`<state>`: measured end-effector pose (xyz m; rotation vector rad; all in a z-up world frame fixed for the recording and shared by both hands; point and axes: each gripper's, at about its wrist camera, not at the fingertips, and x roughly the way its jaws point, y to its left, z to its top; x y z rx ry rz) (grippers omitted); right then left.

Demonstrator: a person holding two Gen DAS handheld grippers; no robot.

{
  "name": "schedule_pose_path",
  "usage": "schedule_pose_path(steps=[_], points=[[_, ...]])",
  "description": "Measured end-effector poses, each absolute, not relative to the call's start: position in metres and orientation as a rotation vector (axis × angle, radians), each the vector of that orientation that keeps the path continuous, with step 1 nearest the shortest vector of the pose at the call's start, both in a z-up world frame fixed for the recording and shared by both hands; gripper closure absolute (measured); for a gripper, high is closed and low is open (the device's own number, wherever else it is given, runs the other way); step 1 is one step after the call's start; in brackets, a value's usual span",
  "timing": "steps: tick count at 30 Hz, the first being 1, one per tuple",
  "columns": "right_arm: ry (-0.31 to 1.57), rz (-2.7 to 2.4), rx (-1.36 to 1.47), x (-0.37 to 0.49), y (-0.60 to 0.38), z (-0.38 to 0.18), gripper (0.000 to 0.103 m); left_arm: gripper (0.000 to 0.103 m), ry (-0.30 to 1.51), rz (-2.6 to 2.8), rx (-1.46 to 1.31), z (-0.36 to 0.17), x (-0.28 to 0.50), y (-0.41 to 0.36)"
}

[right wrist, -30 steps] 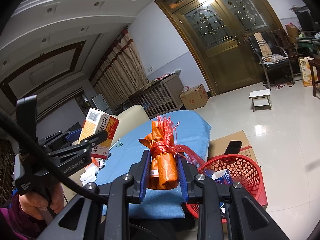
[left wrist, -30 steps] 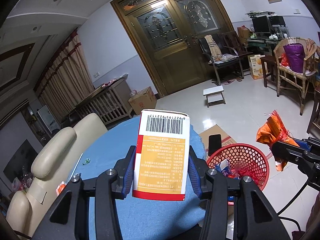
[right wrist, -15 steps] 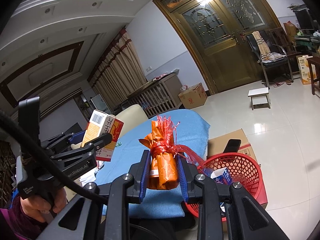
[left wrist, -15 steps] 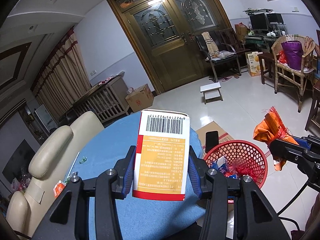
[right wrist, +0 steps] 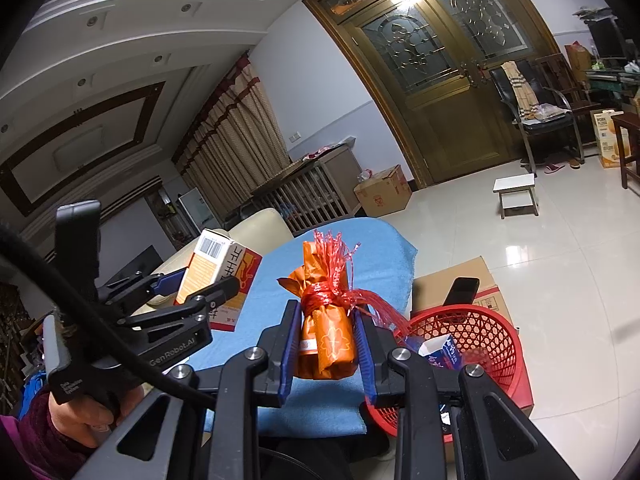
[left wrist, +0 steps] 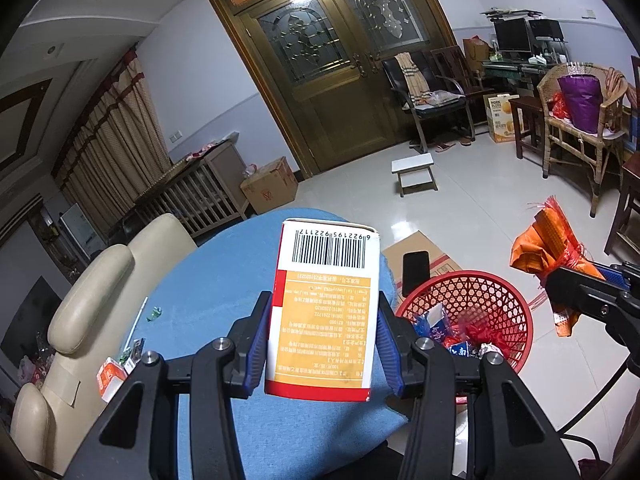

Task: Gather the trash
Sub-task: 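Carry the orange packet and red-white box with both grippers over the red basket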

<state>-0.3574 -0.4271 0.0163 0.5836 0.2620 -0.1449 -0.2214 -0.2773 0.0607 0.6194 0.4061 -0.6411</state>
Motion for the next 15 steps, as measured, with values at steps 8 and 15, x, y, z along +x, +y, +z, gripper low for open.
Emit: schedule_pose_path(steps=[8,15], points=[[0.275,-0.176,0.624,-0.348,-0.439,0.009,0.074,0.053,0.419,-0.667,0.642,0.057,-0.205,-0.291],[0.321,-0.225,0.685,-0.329,-0.461,-0.01,0.074,0.053,0.478,-0.71,0.67,0.038,-0.182,-0.311]])
